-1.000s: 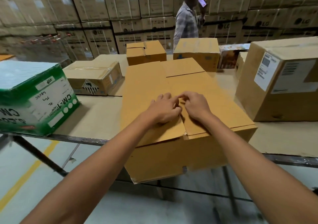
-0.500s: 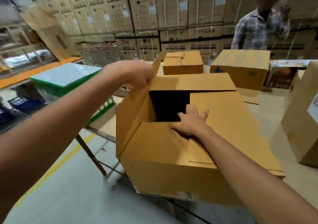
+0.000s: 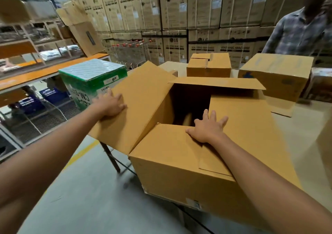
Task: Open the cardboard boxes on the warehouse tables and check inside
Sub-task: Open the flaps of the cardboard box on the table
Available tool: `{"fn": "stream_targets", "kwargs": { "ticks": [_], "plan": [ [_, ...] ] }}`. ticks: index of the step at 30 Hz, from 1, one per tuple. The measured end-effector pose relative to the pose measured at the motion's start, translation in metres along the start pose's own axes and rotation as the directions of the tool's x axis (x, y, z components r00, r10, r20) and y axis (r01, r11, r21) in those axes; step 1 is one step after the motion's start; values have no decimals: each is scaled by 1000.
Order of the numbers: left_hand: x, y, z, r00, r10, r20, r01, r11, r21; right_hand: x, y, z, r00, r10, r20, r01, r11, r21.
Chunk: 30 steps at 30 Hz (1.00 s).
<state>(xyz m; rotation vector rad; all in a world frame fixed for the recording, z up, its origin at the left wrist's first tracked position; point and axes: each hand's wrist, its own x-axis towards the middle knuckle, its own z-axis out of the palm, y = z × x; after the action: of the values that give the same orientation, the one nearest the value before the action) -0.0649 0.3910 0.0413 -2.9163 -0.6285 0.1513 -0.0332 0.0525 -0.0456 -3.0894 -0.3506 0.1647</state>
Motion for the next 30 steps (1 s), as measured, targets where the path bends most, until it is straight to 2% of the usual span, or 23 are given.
{"fn": "stream_targets", "kwargs": {
  "ticks": [2, 4, 7, 9, 10, 12, 18, 22, 25, 30],
  "plan": [
    [2, -2, 31, 998, -53, 30, 57, 984, -166, -1, -1, 0, 1000, 3, 5, -3, 1000, 0],
    [0, 10, 56, 994, -10, 107, 48, 931, -362, 0, -3, 1, 1000, 4, 11, -4, 1000, 2],
    [-18, 57, 77, 956, 176, 234, 31, 736, -677, -1, -4, 0, 1000, 5, 11, -5, 1000, 10],
    [-27, 84, 79, 965, 206, 160, -6, 631, -776, 0, -4, -1, 1000, 6, 7, -6, 1000, 21],
    [-26, 93, 79, 973, 209, 103, -45, 602, -797, 0, -5, -1, 1000, 4, 3, -4, 1000, 26],
    [-19, 98, 80, 975, 219, 26, -114, 606, -787, 0, -5, -1, 1000, 4, -10, -4, 999, 43],
    [6, 111, 72, 985, 171, -28, -112, 505, -856, 5, -4, -6, 993, 44, -109, -26, 987, 161],
    [31, 134, 61, 962, 266, -69, -219, 588, -779, 24, 2, -25, 957, 104, -270, -35, 969, 246],
    [58, 151, 53, 948, 307, -81, -260, 603, -754, 54, 19, -37, 928, 148, -343, -67, 969, 238],
    [118, 177, 38, 932, 332, -148, -311, 514, -799, 109, 51, -49, 907, 221, -358, -175, 972, 157]
  ]
}}
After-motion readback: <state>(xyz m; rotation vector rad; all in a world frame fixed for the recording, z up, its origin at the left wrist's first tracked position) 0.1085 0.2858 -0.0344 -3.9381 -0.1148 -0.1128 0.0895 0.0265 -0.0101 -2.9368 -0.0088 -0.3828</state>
